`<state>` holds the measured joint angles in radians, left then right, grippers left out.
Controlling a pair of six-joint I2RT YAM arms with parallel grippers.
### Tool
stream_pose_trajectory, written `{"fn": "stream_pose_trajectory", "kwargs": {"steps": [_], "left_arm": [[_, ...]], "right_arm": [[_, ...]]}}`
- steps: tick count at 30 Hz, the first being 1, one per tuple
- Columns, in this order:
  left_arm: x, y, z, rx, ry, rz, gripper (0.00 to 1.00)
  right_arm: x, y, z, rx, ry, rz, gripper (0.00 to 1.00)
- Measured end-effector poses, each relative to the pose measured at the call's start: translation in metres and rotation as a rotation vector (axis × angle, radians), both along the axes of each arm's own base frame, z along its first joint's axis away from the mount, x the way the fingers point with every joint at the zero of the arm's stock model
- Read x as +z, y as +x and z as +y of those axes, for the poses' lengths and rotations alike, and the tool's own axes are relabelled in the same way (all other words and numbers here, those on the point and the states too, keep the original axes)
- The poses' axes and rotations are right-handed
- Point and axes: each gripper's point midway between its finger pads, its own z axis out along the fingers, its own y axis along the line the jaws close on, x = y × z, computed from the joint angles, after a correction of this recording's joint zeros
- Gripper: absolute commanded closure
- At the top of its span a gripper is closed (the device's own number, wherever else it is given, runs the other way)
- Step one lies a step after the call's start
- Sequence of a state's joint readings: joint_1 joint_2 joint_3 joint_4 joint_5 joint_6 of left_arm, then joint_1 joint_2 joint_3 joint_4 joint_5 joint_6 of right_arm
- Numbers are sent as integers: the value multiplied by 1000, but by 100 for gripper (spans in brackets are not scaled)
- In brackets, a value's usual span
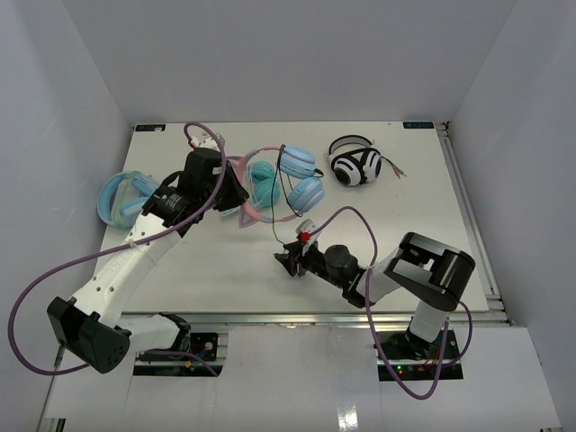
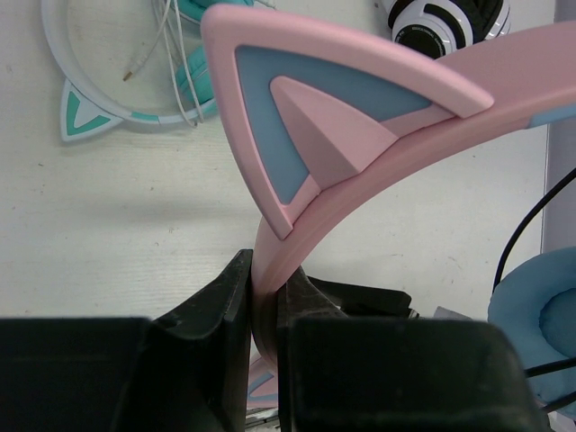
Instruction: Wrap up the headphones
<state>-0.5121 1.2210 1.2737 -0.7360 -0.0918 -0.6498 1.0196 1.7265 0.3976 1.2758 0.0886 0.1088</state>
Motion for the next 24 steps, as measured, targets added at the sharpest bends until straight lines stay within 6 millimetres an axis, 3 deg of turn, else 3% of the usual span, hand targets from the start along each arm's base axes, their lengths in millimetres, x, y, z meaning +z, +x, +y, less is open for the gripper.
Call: {"fn": "stream_pose_trajectory", "kwargs": {"steps": [5,9,16,24], "left_arm": [[0,-1,-1,-4,-9,1,100],[-2,-2,-2,-8,-14,4,100],[-9,-7,-1,-10,-14,16,100],[-14,-1,15,47,58,12,100]], "right_arm": [[-7,5,1,-11,-13,5,67],[-17,6,2,-15,-30,19,92],[-30,10,-5,-56,-49,48,92],[-52,20,-52,-184,-46,148,92]]}}
